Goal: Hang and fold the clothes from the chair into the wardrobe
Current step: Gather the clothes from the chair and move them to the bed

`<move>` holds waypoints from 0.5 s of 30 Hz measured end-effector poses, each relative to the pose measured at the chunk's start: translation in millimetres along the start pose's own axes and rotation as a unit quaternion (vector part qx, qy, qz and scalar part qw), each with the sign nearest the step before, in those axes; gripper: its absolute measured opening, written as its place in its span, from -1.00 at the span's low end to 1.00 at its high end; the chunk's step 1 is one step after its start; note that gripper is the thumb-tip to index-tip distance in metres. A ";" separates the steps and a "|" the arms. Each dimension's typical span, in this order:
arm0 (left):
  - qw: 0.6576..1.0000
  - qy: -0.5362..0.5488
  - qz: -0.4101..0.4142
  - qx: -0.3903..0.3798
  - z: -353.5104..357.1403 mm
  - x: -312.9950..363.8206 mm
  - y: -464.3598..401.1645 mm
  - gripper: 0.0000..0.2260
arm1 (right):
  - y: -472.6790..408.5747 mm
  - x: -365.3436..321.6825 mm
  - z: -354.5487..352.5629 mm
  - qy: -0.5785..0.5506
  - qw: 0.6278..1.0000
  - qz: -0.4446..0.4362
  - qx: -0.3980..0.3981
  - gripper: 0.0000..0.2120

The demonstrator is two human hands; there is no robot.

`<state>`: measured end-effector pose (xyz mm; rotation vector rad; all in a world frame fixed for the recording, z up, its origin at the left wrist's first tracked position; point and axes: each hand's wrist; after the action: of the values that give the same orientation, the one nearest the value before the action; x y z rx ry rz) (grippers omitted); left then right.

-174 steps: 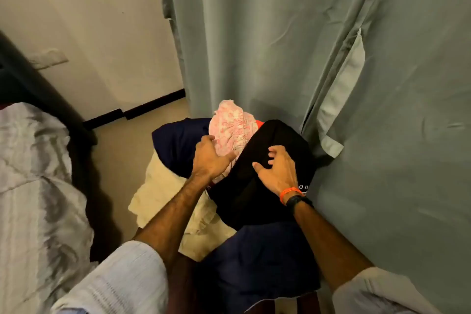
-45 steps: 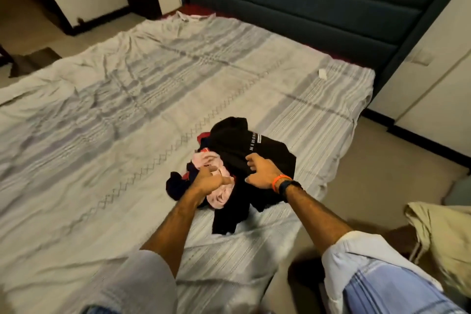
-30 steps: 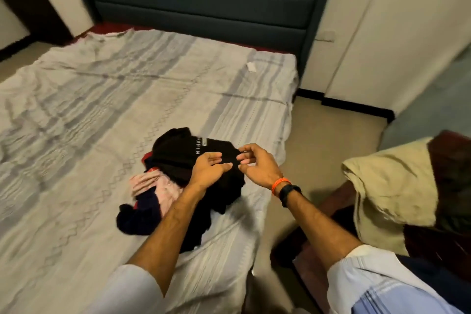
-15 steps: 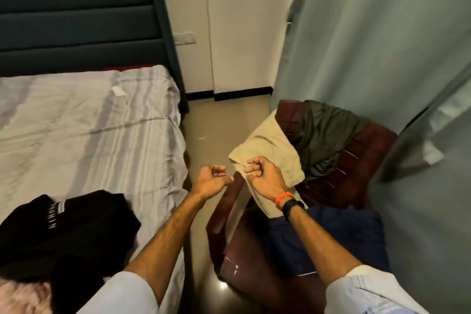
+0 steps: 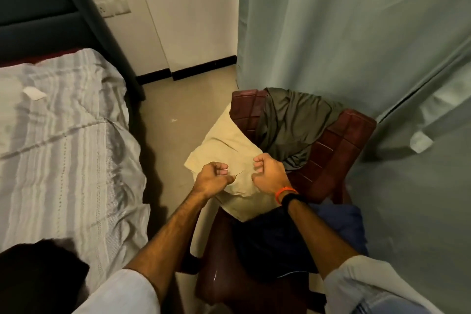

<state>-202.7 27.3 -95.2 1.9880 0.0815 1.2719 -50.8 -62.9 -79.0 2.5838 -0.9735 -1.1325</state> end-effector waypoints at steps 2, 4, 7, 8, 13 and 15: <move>1.000 -0.003 -0.006 0.002 -0.4 8.4 -23.8 -0.73 | -25.5 -5.7 2.2 0.056 0.998 -0.010 0.000 -0.56; 1.000 -0.016 -0.008 0.005 -1.1 14.1 -44.3 -0.71 | -48.4 -13.2 4.4 0.094 0.996 -0.010 0.000 -0.44; 1.000 -0.030 -0.006 0.002 -2.3 18.7 -67.0 -0.66 | -76.2 -22.0 11.2 0.143 0.989 0.005 -0.023 -0.26; 0.999 -0.032 -0.002 0.002 -2.3 18.3 -72.7 -0.65 | -82.5 -23.4 14.1 0.160 0.986 0.012 -0.035 -0.22; 0.999 -0.034 -0.003 -0.007 -3.8 18.4 -82.0 -0.66 | -93.3 -21.2 31.0 0.140 0.988 0.026 -0.057 -0.50; 1.000 -0.019 -0.017 0.001 -4.8 24.4 -77.3 -0.61 | -87.7 -23.8 32.5 0.064 0.997 0.001 -0.044 -0.70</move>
<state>-168.9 95.2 -124.0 2.0031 0.0973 1.2116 -41.6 23.5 -121.0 2.5485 -0.8799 -0.9735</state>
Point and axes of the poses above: each hand's wrist, its own y-axis away from the middle knuckle, its own z-axis out of the palm, x = y × z, and after that the axes turned 6 degrees about y, right-handed
